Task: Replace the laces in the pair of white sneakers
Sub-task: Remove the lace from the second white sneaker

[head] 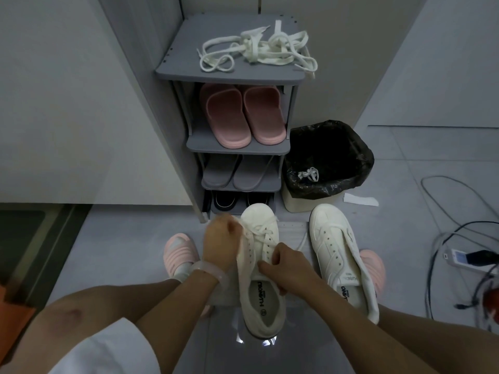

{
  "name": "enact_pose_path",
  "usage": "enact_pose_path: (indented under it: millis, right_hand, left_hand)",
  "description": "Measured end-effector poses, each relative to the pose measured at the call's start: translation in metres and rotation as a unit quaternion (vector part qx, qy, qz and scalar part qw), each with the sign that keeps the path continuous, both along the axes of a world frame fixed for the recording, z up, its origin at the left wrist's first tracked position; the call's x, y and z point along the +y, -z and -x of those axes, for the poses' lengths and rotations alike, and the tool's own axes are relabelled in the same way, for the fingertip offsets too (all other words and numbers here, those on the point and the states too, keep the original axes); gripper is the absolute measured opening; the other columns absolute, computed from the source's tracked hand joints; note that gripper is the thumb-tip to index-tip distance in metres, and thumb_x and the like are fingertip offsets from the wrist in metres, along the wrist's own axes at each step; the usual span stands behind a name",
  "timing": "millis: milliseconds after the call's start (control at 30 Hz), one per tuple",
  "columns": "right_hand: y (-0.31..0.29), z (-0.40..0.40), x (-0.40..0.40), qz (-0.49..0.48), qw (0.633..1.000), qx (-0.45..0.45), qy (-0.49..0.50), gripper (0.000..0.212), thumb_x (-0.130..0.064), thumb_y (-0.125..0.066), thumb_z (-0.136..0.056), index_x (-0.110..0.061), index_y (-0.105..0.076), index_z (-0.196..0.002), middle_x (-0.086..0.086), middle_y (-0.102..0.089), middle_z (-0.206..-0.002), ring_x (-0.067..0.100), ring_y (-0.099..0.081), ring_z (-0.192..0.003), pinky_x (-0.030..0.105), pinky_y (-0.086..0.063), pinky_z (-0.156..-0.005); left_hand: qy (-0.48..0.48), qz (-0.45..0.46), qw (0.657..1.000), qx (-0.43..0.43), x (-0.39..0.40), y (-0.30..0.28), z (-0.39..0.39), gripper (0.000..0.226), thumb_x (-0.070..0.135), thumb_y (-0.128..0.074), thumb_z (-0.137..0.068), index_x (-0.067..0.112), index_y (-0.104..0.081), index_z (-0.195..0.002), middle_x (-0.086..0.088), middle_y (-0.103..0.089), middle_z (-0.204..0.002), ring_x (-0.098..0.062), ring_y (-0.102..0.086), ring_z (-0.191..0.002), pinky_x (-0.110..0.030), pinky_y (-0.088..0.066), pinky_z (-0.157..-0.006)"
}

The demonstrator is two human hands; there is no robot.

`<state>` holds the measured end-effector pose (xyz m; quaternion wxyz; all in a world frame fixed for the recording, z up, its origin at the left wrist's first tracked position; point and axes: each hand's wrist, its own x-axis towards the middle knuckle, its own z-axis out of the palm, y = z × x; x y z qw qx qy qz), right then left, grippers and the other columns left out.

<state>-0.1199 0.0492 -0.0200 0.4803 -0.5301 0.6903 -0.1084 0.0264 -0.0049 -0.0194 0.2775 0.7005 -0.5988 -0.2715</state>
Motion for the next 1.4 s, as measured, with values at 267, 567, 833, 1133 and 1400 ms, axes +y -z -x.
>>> enact_pose_path:
  millis: [267,567,833,1133,1400]
  right_hand:
    - [-0.003,0.001,0.001,-0.013,1.0,-0.01,0.008,0.031,-0.039,-0.063,-0.08,-0.019,-0.04,-0.073,-0.001,-0.057,-0.07,0.011,-0.056,-0.042,0.024,-0.049,-0.047]
    - [0.001,0.001,0.001,-0.014,1.0,-0.014,0.01,0.033,-0.041,-0.064,-0.078,-0.02,-0.04,-0.073,-0.002,-0.057,-0.068,0.007,-0.053,-0.036,0.019,-0.044,-0.04]
    - [-0.002,0.0,0.002,-0.006,1.0,-0.005,0.008,0.032,-0.041,-0.063,-0.079,-0.019,-0.04,-0.074,-0.001,-0.056,-0.069,0.011,-0.055,-0.042,0.023,-0.048,-0.046]
    - [-0.001,0.001,0.002,-0.009,1.0,-0.012,0.01,0.033,-0.042,-0.064,-0.079,-0.019,-0.04,-0.074,0.0,-0.056,-0.072,0.012,-0.057,-0.044,0.025,-0.05,-0.048]
    - [-0.002,0.0,0.002,-0.008,1.0,-0.011,0.016,0.032,-0.041,-0.064,-0.078,-0.019,-0.04,-0.074,-0.001,-0.057,-0.07,0.01,-0.055,-0.041,0.022,-0.048,-0.045]
  left_hand:
    - [0.058,-0.11,0.992,0.031,-0.001,0.0,-0.001,0.035,0.034,-0.049,-0.094,0.006,-0.054,-0.074,-0.002,-0.054,-0.067,-0.019,-0.052,-0.067,-0.028,-0.041,-0.064]
    - [-0.028,0.012,0.999,0.029,-0.005,0.003,-0.002,0.021,0.015,-0.048,-0.094,-0.001,-0.055,-0.083,-0.011,-0.054,-0.073,-0.022,-0.049,-0.07,-0.027,-0.029,-0.06]
    - [0.018,-0.123,0.988,0.093,0.007,0.011,0.0,0.023,0.03,-0.062,-0.086,0.014,-0.052,-0.074,0.007,-0.053,-0.067,-0.009,-0.05,-0.066,-0.018,-0.037,-0.062]
    - [0.002,-0.016,0.998,0.064,0.002,0.0,0.002,0.009,0.009,-0.058,-0.088,0.002,-0.059,-0.082,-0.003,-0.056,-0.072,-0.015,-0.049,-0.07,-0.015,-0.031,-0.057]
    - [0.06,-0.086,0.992,0.074,0.01,0.005,0.006,0.014,0.017,-0.064,-0.085,0.01,-0.054,-0.078,0.003,-0.052,-0.073,-0.011,-0.048,-0.072,-0.013,-0.032,-0.057]
